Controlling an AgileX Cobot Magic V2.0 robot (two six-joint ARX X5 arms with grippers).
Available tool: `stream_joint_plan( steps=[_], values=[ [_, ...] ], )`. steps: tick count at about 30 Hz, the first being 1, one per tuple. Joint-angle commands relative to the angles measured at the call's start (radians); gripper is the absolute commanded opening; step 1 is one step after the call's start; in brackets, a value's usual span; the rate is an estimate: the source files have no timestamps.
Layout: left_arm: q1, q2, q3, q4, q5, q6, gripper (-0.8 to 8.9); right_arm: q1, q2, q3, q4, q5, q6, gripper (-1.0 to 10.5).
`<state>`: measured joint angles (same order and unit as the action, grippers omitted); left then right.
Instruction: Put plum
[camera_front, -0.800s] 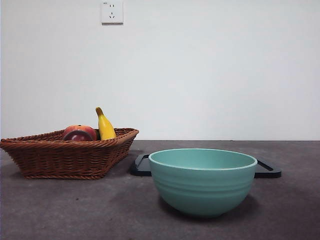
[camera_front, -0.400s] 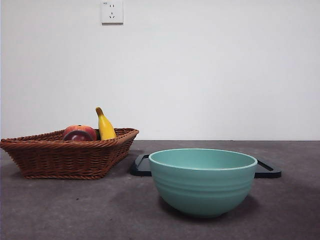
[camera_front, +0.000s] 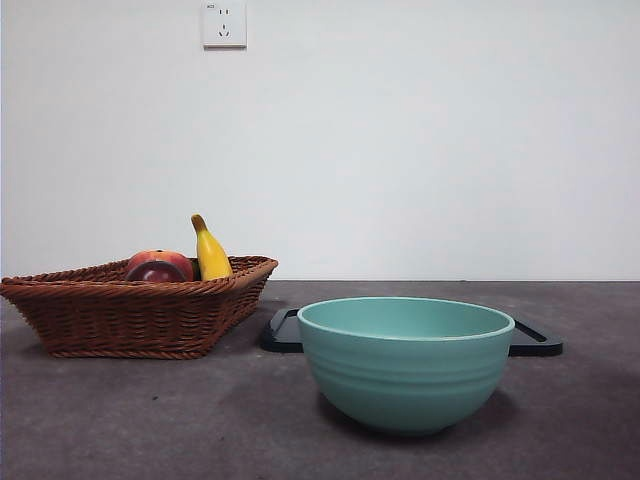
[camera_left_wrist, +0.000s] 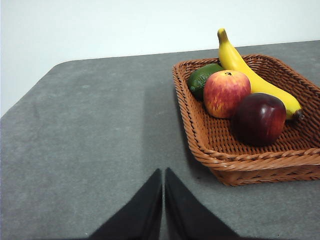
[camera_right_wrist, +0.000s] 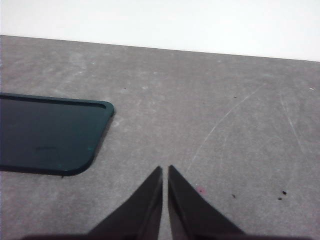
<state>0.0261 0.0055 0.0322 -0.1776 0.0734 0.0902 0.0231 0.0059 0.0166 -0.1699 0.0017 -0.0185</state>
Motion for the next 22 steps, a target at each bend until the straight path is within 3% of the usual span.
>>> stream_joint_plan(
  steps=[1,22],
  values=[
    [0.002,-0.001,-0.02,-0.01,-0.003,-0.005,0.07,-0.002,-0.002,-0.006,0.005,0.0,0.015,0.1],
    [0.002,-0.001,-0.02,-0.01,-0.003,-0.005,0.07,-0.002,-0.002,-0.005,0.013,0.0,0.015,0.1]
  ],
)
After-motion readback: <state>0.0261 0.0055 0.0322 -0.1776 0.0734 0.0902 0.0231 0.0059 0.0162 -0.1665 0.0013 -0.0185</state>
